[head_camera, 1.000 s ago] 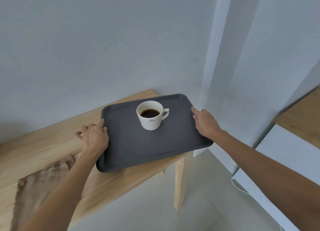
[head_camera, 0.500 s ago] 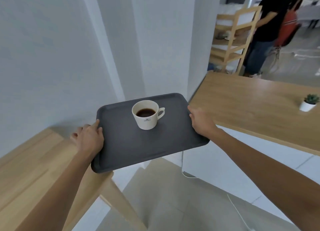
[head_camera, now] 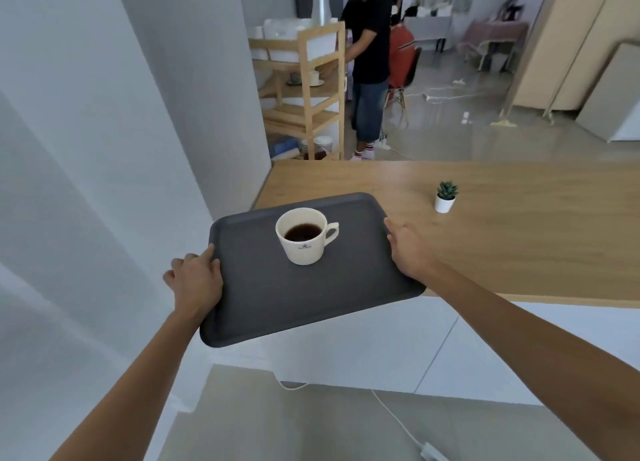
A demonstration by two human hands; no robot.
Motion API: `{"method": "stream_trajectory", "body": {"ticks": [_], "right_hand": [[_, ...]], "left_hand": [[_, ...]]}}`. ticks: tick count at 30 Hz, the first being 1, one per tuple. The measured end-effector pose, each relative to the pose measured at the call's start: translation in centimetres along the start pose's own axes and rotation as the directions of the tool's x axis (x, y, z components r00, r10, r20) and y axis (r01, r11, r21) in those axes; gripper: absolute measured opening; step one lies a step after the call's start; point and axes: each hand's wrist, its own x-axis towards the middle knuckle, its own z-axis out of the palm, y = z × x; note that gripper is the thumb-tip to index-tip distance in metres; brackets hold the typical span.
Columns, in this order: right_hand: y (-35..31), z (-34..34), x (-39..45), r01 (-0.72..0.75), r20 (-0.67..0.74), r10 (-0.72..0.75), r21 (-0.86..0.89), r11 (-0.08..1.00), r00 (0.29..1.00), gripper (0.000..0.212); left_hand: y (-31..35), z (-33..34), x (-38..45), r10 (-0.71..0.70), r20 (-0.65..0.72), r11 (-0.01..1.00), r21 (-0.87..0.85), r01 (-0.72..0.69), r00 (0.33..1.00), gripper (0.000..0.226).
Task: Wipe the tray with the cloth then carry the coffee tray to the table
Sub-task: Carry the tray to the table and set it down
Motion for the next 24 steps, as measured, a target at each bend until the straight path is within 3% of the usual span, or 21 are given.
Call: {"method": "stream_trajectory", "body": {"ticks": [10,24], "right_hand": [[10.6,0.9,8.3,-0.269,-0.039,0.267,-0.048,0.962,0.963,0.047],[16.0,5.3,19.7,-0.47,-0.021,0.472,-0.145,0.871,0.881,0.048]], "left_hand": [[11.5,11.4,11.1,0.163,0.141,0.983,-0.105,-0.149,0.976,0.042],[18.8,22.0,22.4,0.226,0.248,0.972,-0.127,-0.2,0.942,0.043]]}}
